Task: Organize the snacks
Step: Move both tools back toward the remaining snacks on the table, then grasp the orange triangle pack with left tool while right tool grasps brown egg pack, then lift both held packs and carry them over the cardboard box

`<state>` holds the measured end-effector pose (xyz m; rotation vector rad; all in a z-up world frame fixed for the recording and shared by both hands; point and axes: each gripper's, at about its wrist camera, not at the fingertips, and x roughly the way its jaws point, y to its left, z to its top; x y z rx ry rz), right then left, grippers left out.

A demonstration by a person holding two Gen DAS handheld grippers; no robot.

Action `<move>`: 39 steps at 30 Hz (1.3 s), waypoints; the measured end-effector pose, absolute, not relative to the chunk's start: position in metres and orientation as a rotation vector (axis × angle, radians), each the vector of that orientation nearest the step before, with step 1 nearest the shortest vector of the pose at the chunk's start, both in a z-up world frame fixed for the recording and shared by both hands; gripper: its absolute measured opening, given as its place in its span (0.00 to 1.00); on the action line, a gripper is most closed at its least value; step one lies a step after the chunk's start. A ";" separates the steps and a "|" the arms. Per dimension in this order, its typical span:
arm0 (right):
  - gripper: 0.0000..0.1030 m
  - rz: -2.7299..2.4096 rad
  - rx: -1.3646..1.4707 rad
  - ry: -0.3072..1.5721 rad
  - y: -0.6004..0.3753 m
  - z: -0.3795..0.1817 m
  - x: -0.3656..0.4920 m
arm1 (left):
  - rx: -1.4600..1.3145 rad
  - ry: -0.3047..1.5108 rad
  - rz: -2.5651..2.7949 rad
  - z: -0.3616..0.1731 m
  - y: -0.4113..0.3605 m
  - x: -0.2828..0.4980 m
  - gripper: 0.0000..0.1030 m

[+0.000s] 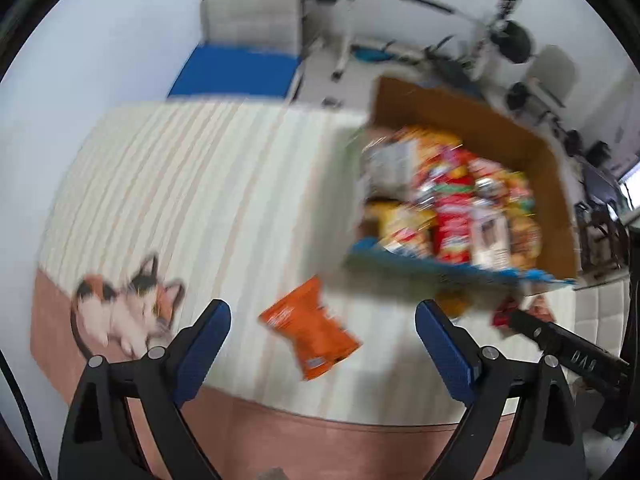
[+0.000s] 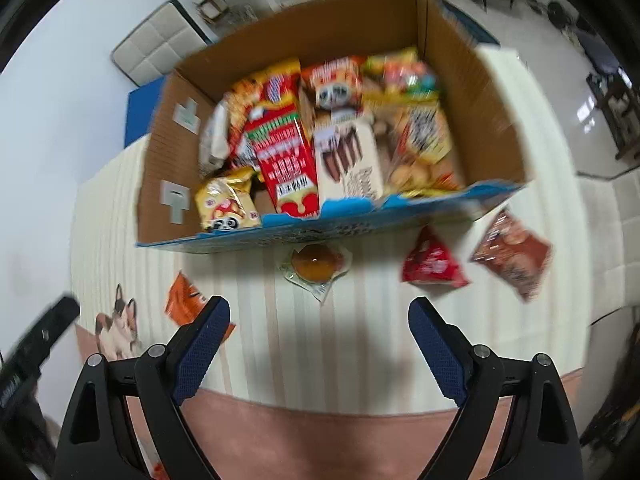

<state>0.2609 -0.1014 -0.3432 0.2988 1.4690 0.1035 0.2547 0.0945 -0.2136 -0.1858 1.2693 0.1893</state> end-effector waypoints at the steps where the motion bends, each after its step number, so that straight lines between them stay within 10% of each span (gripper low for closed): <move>1: 0.90 0.092 0.307 1.478 -0.098 -0.355 0.262 | -0.226 1.306 0.210 -0.228 0.106 0.253 0.92; 17: 0.84 -0.041 0.432 1.482 -0.074 -0.455 0.271 | -0.611 1.590 0.186 -0.382 0.117 0.275 0.92; 25: 0.59 -0.067 0.302 1.475 -0.051 -0.457 0.270 | -0.377 1.587 0.160 -0.379 0.088 0.279 0.46; 39: 0.59 0.032 0.180 1.680 -0.060 -0.462 0.190 | -0.174 1.646 0.032 -0.382 0.040 0.229 0.54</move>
